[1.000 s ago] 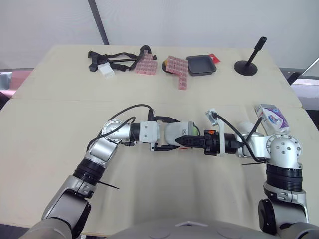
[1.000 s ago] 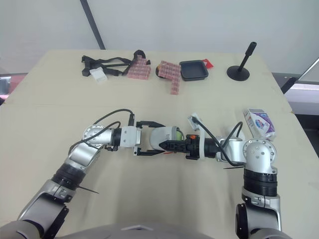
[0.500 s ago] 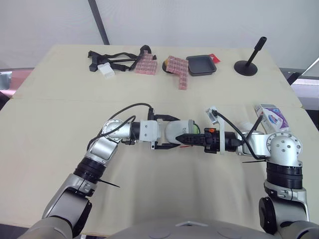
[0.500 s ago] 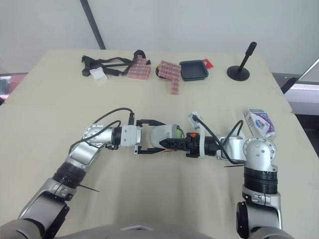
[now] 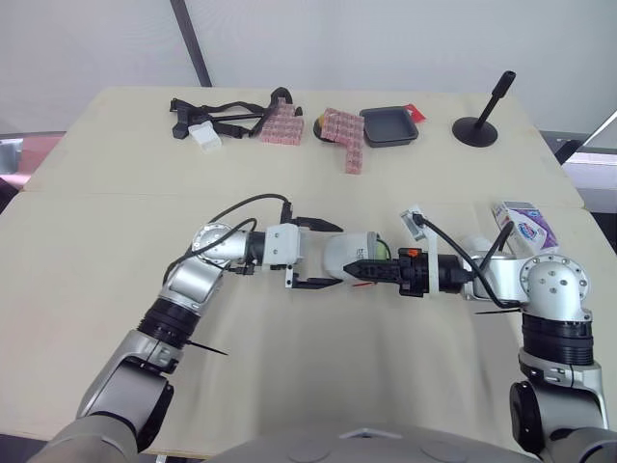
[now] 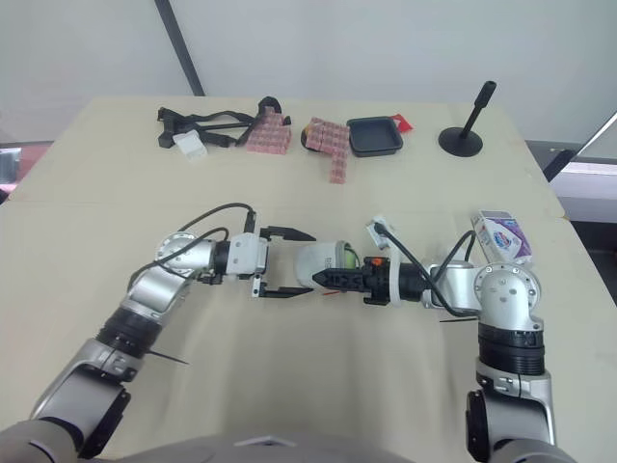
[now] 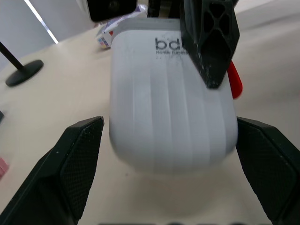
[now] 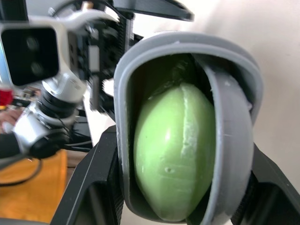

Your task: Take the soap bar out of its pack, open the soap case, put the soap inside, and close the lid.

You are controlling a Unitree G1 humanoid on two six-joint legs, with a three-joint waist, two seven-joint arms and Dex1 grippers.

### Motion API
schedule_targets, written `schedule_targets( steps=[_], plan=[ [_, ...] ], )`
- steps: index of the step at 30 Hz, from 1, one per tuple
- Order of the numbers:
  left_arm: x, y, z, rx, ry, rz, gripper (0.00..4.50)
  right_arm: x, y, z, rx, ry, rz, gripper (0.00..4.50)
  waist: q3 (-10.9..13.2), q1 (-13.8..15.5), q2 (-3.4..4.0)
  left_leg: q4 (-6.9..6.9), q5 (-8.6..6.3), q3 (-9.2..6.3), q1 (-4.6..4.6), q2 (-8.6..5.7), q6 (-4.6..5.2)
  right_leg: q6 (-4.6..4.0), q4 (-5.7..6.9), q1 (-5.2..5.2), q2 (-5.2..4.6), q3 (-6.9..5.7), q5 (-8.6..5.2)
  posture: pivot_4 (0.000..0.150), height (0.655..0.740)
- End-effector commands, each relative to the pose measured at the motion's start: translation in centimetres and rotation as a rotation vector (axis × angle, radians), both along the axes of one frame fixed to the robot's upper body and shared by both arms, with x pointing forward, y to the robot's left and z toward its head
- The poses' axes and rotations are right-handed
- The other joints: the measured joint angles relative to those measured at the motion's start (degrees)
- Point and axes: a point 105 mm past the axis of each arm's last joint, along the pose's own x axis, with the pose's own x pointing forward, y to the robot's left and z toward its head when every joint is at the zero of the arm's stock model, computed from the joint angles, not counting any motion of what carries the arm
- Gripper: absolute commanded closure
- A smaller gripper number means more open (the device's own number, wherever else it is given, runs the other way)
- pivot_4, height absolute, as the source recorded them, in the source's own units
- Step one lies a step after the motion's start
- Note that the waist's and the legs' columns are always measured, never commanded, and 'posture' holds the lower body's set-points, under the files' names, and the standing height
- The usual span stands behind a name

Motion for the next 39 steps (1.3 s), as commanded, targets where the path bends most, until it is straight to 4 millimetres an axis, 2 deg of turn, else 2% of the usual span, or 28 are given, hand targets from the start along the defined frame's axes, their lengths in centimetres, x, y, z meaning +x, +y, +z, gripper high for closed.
schedule_targets(
  steps=[1, 4, 6, 8, 14, 18, 21, 26, 39],
  plan=[
    [0.6, 1.3, 1.1, -0.004, 0.033, 0.02, 0.0, -0.5, 0.0, 0.7, 0.011, -0.039, 0.025, 2.41, 0.0, 0.0, 0.0, 0.0, 0.0, 0.0, 0.0, 0.0, 0.0, 0.0, -0.01, 0.0, 0.0, 0.0, 0.0, 0.15, 0.74],
    [0.5, 1.6, 1.1, 0.0, 0.15, 0.031, 0.0, -0.5, -0.2, 0.8, -0.02, -0.065, 0.028, 2.41, 0.0, 0.0, 0.01, -0.01, 0.0, 0.0, 0.02, -0.02, 0.0, 0.0, -0.02, -0.02, -0.02, 0.0, 0.0, 0.15, 0.74],
    [0.2, 1.6, 1.1, 0.012, 0.29, 0.036, 0.0, -0.7, -0.1, 1.5, -0.089, -0.126, 0.08, 2.41, 0.0, 0.0, 0.01, -0.01, 0.0, 0.0, 0.06, -0.02, 0.0, 0.0, -0.01, -0.04, -0.02, -0.01, 0.0, 0.15, 0.74],
    [-0.2, 1.2, 1.4, 0.03, 0.39, 0.037, 0.0, -1.0, 0.0, 2.1, -0.214, -0.22, 0.155, 2.41, 0.0, 0.0, 0.07, 0.01, 0.0, 0.01, 0.0, -0.03, 0.0, 0.0, 0.03, -0.12, -0.01, 0.02, 0.0, 0.15, 0.74],
    [-1.0, -0.6, 3.1, 0.049, 0.519, 0.015, 0.0, -0.8, -0.1, 2.7, -0.516, -0.445, 0.329, 2.41, 0.1, 0.1, 0.08, -0.13, 0.03, -0.02, -0.16, -0.02, -0.09, 0.01, -0.07, -0.01, 0.02, 0.02, 0.0, 0.15, 0.74],
    [-1.4, -1.8, 3.9, 0.068, 0.497, -0.013, 0.0, -0.6, 0.1, 3.1, -0.639, -0.54, 0.442, 2.41, 0.1, 0.1, 0.09, -0.19, 0.03, -0.02, -0.2, -0.03, -0.09, 0.01, -0.16, 0.03, 0.09, 0.05, 0.01, 0.15, 0.74],
    [-1.2, -2.8, 3.9, 0.067, 0.45, -0.009, 0.0, -0.4, -0.1, 3.0, -0.739, -0.59, 0.517, 2.41, 0.1, 0.3, 0.09, -0.18, 0.01, -0.03, -0.23, 0.0, -0.11, 0.01, -0.17, 0.03, 0.36, 0.11, 0.01, 0.15, 0.74],
    [-2.1, -4.0, 3.3, 0.085, 0.43, -0.06, 0.0, 0.6, 0.5, 3.2, -0.815, -0.679, 0.571, 2.41, 0.1, 0.4, 0.05, -0.14, 0.01, -0.04, -0.28, 0.02, -0.12, 0.02, -0.17, 0.03, 0.37, 0.08, 0.01, 0.15, 0.74],
    [-2.0, -5.3, 3.0, 0.084, 0.358, -0.096, 0.0, 1.5, 1.3, 3.3, -0.838, -0.775, 0.658, 2.41, 0.1, 0.2, 0.05, -0.02, 0.01, -0.04, -0.29, 0.06, -0.1, 0.01, -0.05, 0.03, 0.37, 0.11, 0.01, 0.15, 0.74]
  ],
)
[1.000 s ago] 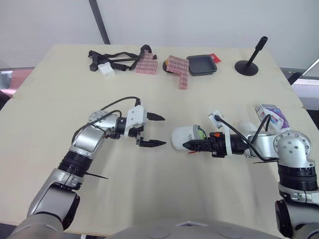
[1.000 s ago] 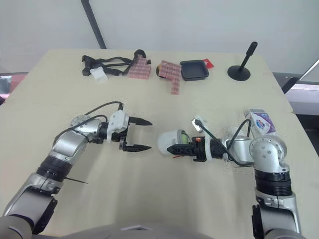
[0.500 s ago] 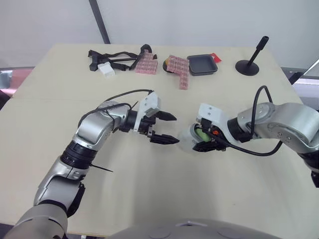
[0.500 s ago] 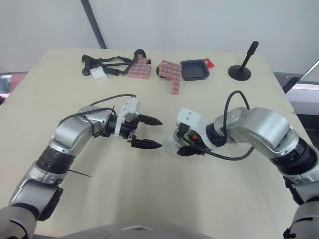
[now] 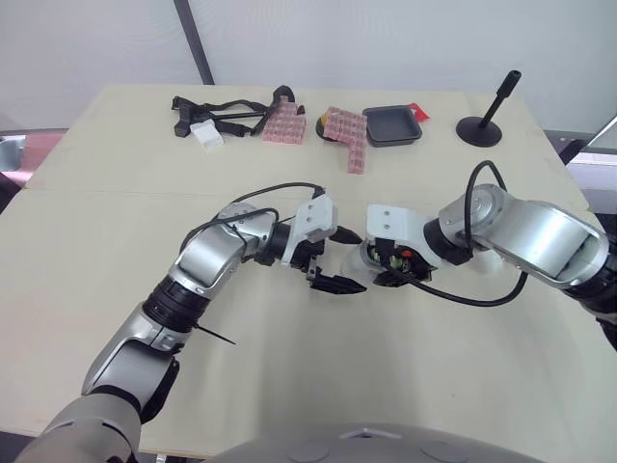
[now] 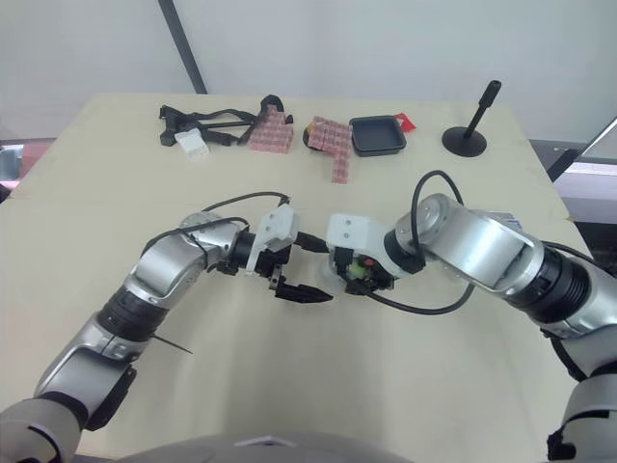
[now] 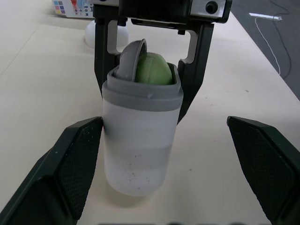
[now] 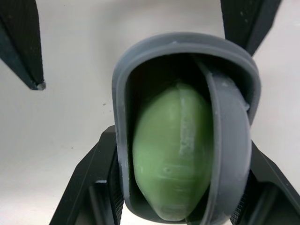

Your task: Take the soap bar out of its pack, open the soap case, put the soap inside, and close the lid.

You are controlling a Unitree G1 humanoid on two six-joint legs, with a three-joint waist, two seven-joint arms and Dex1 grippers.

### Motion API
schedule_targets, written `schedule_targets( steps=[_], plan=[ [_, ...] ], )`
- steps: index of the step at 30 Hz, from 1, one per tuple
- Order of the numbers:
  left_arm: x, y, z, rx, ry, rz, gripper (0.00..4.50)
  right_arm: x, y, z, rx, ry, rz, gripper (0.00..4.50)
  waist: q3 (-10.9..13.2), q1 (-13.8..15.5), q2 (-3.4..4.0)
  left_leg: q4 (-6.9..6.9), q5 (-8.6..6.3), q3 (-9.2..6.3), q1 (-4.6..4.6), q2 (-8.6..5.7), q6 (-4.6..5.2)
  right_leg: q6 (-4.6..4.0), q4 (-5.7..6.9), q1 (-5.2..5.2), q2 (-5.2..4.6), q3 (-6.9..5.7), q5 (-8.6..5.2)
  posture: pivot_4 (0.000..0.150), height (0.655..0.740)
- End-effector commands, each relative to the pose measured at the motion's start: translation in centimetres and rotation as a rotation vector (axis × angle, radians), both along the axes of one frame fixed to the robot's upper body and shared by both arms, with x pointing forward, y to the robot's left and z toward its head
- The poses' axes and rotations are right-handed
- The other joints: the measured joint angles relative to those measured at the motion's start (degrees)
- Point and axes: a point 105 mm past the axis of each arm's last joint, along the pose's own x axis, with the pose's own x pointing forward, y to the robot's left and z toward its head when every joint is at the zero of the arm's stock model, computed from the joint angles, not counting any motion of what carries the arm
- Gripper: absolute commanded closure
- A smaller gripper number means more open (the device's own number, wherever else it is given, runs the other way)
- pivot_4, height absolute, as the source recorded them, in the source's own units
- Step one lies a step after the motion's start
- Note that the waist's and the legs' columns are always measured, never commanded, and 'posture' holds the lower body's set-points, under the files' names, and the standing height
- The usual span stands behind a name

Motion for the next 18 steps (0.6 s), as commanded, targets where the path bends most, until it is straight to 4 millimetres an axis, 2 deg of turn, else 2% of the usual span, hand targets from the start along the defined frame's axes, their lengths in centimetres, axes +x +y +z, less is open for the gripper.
schedule_targets(
  steps=[1, 18],
  plan=[
    [0.11, -0.46, 0.69, -0.017, -0.054, -0.017, 0.0, 0.44, 0.46, 1.27, 0.011, -0.061, 0.04, 2.41, 0.0, 0.0, 0.0, 0.03, 0.0, 0.0, 0.0, 0.01, 0.0, 0.0, 0.02, 0.0, 0.0, 0.0, 0.0, 0.15, 0.74],
    [0.63, -0.88, -0.14, 0.016, -0.106, -0.028, 0.0, 0.38, 0.77, 1.08, 0.006, -0.065, 0.067, 2.41, 0.0, -0.2, 0.0, 0.18, 0.02, 0.0, -0.01, 0.05, 0.03, -0.02, 0.19, 0.0, -0.16, 0.0, 0.01, 0.15, 0.74]
  ],
)
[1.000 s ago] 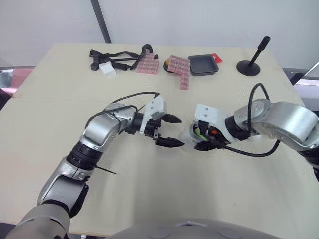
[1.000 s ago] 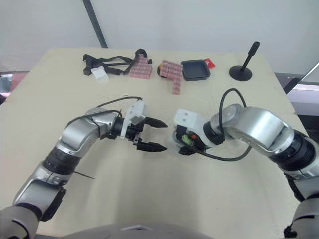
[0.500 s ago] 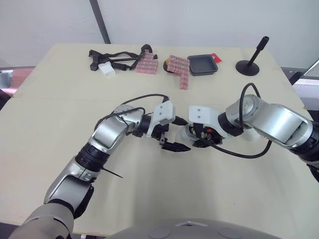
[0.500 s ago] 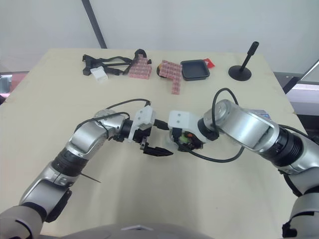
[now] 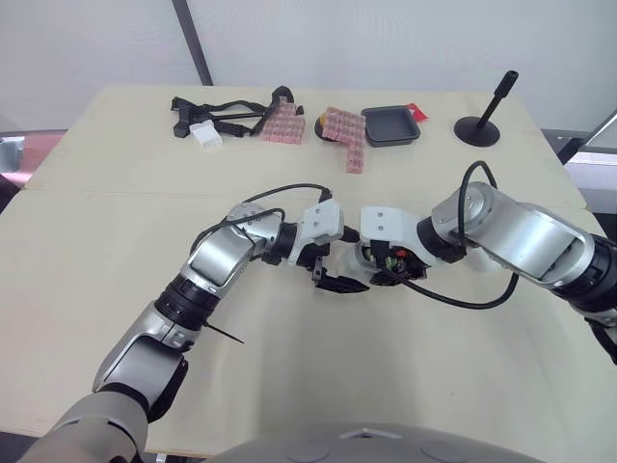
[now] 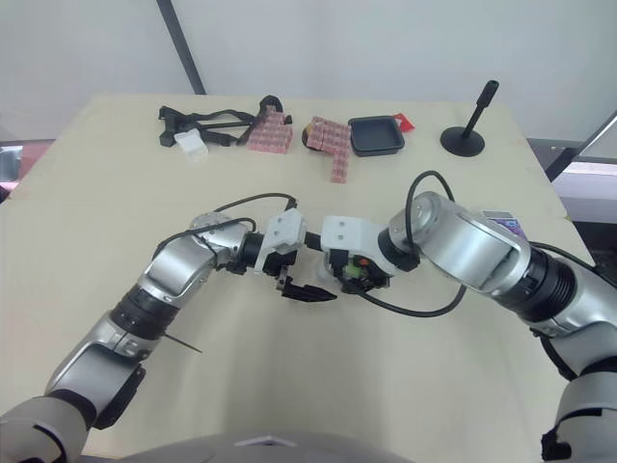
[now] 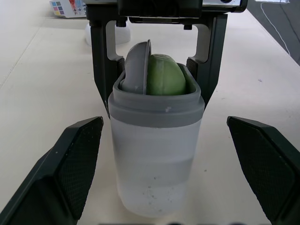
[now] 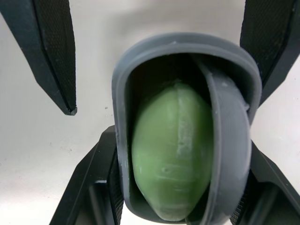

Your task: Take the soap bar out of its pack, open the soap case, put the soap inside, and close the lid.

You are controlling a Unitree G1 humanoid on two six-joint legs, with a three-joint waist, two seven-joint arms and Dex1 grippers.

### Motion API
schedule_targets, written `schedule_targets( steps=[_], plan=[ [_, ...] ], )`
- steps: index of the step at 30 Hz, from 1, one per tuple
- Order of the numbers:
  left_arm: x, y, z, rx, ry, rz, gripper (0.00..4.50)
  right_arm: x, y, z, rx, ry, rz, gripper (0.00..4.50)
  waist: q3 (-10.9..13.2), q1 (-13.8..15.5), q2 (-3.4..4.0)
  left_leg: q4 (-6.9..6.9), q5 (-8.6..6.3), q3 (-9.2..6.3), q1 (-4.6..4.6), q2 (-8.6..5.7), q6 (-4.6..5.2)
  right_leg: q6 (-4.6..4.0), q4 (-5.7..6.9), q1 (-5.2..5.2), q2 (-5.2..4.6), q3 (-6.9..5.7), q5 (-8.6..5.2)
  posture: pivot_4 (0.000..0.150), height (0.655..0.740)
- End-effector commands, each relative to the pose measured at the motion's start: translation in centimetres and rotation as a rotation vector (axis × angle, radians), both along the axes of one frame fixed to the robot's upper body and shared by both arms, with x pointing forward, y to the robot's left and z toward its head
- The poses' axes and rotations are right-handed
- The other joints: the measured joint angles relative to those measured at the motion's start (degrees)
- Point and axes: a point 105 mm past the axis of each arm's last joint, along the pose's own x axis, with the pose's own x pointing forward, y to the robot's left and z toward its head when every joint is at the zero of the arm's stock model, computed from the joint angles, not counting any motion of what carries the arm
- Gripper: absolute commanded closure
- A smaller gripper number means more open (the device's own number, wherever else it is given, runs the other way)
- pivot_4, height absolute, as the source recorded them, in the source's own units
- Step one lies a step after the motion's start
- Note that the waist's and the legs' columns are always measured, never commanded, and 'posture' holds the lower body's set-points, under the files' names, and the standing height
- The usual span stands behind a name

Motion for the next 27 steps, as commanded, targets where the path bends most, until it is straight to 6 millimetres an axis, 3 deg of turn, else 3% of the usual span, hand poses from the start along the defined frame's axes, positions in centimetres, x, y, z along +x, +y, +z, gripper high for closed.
schedule_targets(
  steps=[1, 20, 21, 27],
  plan=[
    [0.06, -0.27, 0.68, -0.004, -0.051, -0.018, 0.0, 0.25, 0.25, 1.1, 0.017, -0.052, 0.017, 2.41, 0.0, 0.0, 0.0, 0.0, 0.0, 0.0, 0.0, 0.0, 0.0, 0.0, 0.01, 0.0, 0.0, 0.0, 0.0, 0.15, 0.74],
    [0.92, -0.87, 0.59, -0.008, -0.082, -0.004, 0.0, 0.42, 0.22, 0.98, 0.01, -0.062, 0.022, 2.41, 0.0, 0.0, 0.0, 0.08, 0.02, 0.0, -0.01, 0.01, 0.02, -0.01, 0.08, 0.0, -0.02, -0.01, 0.0, 0.15, 0.74],
    [0.93, -0.86, 0.49, -0.005, -0.085, -0.005, 0.53, 0.42, 0.22, 0.98, 0.009, -0.062, 0.022, 2.41, 0.0, 0.0, 0.0, 0.08, 0.02, 0.0, -0.01, 0.01, 0.02, -0.01, 0.08, 0.0, -0.02, -0.01, 0.0, 0.15, 0.74],
    [0.98, -0.82, -0.04, 0.012, -0.102, -0.007, 2.46, 0.38, 0.21, 0.92, 0.009, -0.063, 0.022, 2.41, 0.0, 0.0, 0.0, 0.12, 0.02, 0.01, -0.02, 0.02, 0.03, -0.01, 0.11, -0.01, -0.03, -0.01, 0.0, 0.15, 0.74]
  ],
)
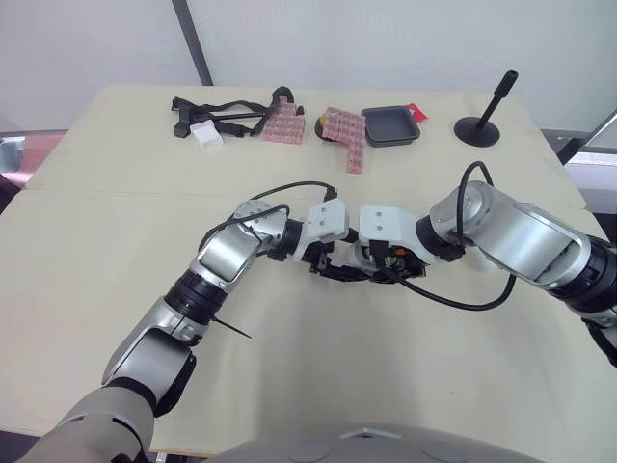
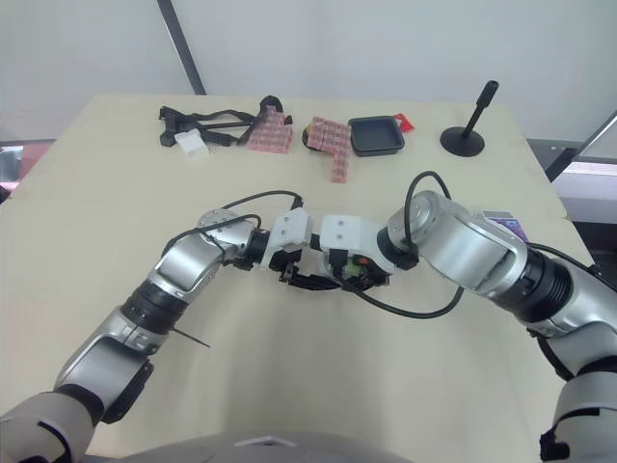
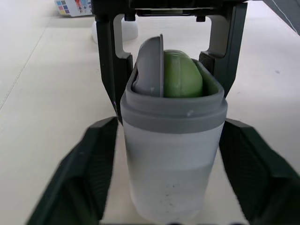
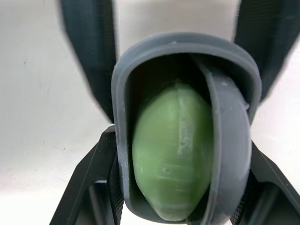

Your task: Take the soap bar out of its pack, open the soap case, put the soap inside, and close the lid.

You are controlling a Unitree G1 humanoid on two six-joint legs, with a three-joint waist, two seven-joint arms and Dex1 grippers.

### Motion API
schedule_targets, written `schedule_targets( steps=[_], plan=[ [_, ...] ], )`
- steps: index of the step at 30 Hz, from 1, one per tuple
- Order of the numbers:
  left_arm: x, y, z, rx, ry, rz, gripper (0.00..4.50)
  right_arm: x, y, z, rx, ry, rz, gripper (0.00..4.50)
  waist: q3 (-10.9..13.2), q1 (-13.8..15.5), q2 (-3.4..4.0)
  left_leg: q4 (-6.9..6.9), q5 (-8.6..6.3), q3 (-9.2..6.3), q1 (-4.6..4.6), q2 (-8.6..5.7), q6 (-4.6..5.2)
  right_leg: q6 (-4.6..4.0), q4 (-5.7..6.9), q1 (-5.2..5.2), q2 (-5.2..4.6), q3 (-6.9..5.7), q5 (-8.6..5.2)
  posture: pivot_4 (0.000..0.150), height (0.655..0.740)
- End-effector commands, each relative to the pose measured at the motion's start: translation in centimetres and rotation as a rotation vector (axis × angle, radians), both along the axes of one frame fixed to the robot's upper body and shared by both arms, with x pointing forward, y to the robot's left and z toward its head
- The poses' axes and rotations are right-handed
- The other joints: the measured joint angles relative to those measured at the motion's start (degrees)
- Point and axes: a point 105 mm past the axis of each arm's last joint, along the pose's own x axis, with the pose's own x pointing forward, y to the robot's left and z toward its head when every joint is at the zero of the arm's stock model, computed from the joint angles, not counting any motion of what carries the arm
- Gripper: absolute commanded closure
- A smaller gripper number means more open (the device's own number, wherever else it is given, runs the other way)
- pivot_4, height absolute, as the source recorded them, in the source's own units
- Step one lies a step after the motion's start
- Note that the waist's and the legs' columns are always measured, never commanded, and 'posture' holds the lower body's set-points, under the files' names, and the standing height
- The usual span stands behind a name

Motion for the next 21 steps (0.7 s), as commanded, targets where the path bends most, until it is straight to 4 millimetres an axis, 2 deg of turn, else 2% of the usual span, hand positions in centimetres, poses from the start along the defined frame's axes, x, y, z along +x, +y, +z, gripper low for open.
schedule_targets(
  steps=[1, 17, 18, 21],
  plan=[
    [0.12, -0.2, 0.35, -0.004, -0.045, -0.005, 2.64, 0.19, 0.15, 0.91, 0.018, -0.041, 0.012, 2.41, 0.0, 0.0, 0.0, 0.01, 0.0, 0.0, 0.0, 0.0, 0.0, 0.0, 0.0, 0.0, 0.0, 0.0, 0.0, 0.15, 0.74],
    [-0.62, -0.63, 0.41, -0.033, -0.039, -0.035, 2.64, 0.18, 0.27, 0.9, 0.037, -0.032, -0.003, 2.41, 0.0, 0.0, 0.0, 0.15, 0.0, 0.0, -0.04, 0.01, 0.01, 0.0, 0.15, -0.01, -0.02, 0.0, 0.0, 0.15, 0.74],
    [-0.6, -0.53, 0.35, -0.034, -0.039, -0.033, 2.64, 0.13, 0.29, 0.93, 0.046, -0.021, -0.008, 1.66, 0.0, 0.0, 0.0, 0.15, 0.01, 0.0, -0.04, 0.01, 0.01, 0.0, 0.15, -0.02, -0.02, -0.01, 0.0, 0.15, 0.74],
    [-0.5, -0.06, 0.24, -0.045, -0.038, -0.019, 2.64, 0.11, 0.16, 0.98, 0.06, -0.007, -0.025, 0.83, 0.0, 0.0, 0.0, 0.15, 0.0, 0.0, -0.06, 0.02, 0.01, 0.0, 0.16, -0.04, -0.03, 0.0, 0.0, 0.15, 0.74]
  ],
)
